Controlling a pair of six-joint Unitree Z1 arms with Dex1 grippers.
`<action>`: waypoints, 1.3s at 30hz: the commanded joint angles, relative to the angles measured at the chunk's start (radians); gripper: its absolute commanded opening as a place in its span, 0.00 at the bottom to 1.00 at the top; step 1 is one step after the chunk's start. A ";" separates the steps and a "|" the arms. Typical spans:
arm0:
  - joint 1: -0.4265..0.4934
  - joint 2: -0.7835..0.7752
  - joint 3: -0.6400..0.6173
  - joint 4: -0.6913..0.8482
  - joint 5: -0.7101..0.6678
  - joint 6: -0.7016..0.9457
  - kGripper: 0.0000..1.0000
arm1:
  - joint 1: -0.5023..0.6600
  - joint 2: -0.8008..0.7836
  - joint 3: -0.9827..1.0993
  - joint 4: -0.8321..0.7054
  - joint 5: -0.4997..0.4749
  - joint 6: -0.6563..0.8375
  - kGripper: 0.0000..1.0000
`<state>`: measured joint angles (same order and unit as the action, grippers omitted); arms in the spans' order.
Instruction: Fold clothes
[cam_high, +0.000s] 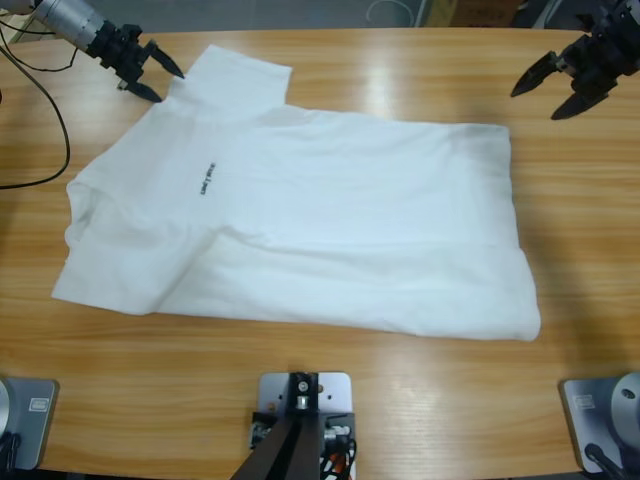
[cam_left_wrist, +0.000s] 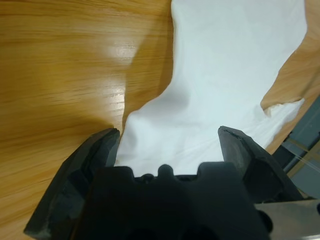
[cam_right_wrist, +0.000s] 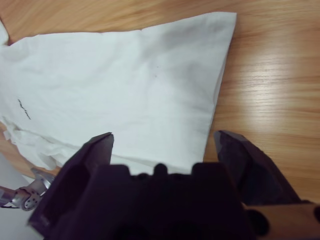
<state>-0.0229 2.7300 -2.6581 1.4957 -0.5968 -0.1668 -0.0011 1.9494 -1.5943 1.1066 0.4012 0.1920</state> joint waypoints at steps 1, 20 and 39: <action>-0.025 0.103 -0.571 -0.142 -0.001 -0.051 0.82 | -0.011 0.056 0.013 -0.009 0.014 -0.011 0.82; -0.022 0.163 -0.568 -0.355 -0.198 -0.284 0.82 | -0.011 0.077 -0.004 0.004 0.016 -0.013 0.82; -0.006 0.155 -0.567 -0.181 0.000 -0.192 0.00 | -0.011 0.064 0.002 0.002 0.018 -0.013 0.82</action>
<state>-0.0395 2.7805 -2.6601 1.2065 -0.6971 -0.4080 -0.0011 1.9742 -1.6053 1.1077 0.4027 0.1914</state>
